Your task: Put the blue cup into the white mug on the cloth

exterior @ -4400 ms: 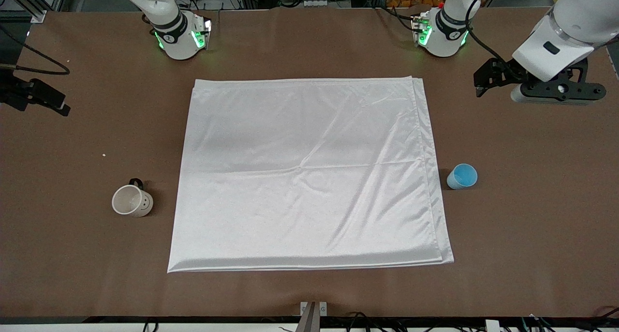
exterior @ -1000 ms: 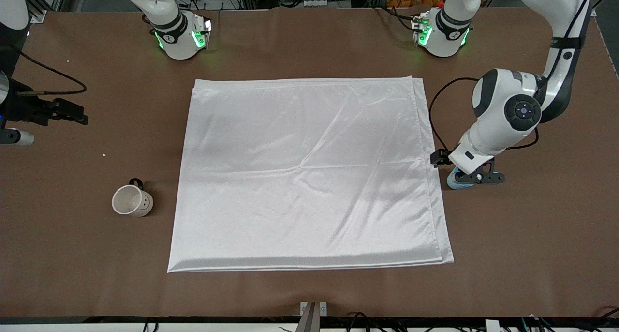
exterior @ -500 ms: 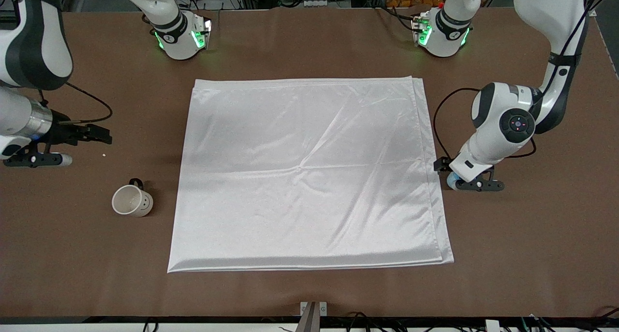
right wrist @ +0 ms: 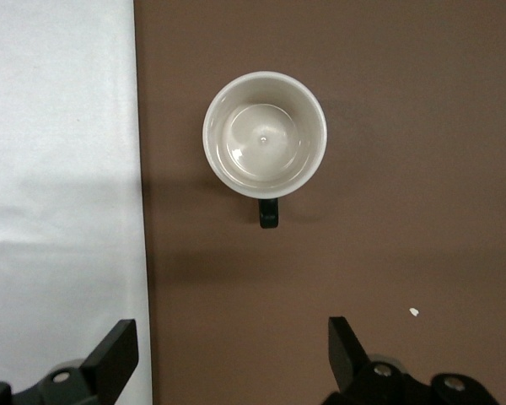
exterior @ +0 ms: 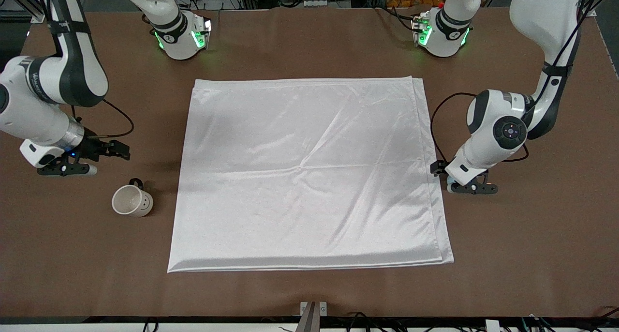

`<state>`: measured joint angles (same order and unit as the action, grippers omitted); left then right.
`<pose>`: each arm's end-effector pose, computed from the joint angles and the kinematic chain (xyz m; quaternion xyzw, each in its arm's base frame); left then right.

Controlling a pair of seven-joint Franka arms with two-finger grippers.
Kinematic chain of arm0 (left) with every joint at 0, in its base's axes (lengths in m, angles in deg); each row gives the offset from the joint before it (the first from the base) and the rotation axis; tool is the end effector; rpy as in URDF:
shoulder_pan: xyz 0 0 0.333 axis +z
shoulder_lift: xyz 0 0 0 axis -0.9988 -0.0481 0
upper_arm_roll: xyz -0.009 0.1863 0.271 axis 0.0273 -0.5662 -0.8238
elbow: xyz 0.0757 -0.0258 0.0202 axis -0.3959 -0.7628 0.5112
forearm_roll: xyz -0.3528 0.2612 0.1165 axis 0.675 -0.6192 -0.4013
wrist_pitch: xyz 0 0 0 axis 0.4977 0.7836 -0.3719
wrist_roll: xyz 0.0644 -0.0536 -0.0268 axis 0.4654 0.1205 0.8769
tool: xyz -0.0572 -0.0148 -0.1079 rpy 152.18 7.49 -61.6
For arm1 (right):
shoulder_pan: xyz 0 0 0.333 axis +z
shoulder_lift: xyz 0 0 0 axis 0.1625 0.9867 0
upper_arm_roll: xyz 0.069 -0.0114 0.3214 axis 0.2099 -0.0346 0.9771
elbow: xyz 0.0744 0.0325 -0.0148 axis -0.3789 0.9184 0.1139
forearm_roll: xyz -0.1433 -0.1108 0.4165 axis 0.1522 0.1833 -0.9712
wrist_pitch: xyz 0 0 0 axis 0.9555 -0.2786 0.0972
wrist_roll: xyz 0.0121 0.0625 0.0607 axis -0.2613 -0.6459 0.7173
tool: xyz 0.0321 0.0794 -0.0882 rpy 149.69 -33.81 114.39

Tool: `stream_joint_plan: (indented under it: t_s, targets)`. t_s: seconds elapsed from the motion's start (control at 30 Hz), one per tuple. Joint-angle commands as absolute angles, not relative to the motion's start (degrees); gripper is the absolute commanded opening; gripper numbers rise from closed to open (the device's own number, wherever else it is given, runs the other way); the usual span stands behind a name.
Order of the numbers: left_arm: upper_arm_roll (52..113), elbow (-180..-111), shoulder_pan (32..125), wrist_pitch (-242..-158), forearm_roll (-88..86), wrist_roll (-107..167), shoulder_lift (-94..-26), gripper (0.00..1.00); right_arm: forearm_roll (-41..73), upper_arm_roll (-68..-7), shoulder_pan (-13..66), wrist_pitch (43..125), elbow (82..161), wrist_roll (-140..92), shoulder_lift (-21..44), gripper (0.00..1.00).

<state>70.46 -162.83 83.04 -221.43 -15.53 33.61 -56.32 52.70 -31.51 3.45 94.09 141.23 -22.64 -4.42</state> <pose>0.6297 -0.1127 0.2014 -0.9993 0.0349 0.0058 0.0138 0.6178 -0.0547 0.3234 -0.9999 -0.0116 0.0100 0.0016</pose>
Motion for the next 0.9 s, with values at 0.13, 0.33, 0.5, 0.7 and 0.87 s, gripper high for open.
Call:
stream_joint_plan:
  t_s: [0.13, 0.33, 0.5, 0.7, 0.87]
  targets:
    - [70.6, -162.9, 83.3, -222.7, -16.9, 33.5, -57.7, 1.0, 51.7, -30.9, 2.2, 100.7, 141.5, -21.6, 0.9, 0.99]
    - [70.6, -162.9, 83.4, -222.9, -17.0, 33.5, -58.4, 1.0, 51.7, -31.0, 2.2, 105.2, 141.4, -21.5, 4.5, 0.98]
    - [70.6, -162.8, 83.6, -223.2, -17.0, 33.5, -58.8, 1.0, 51.7, -30.9, 2.3, 108.0, 141.4, -21.4, 6.8, 0.97]
    - [70.6, -162.9, 83.9, -224.3, -17.0, 33.5, -59.7, 1.0, 51.7, -31.0, 2.6, 110.9, 141.3, -21.3, 8.8, 0.95]
    - [70.6, -162.9, 84.4, -224.7, -17.0, 33.5, -59.9, 1.0, 51.8, -30.9, 2.7, 112.8, 141.1, -21.2, 10.3, 0.88]
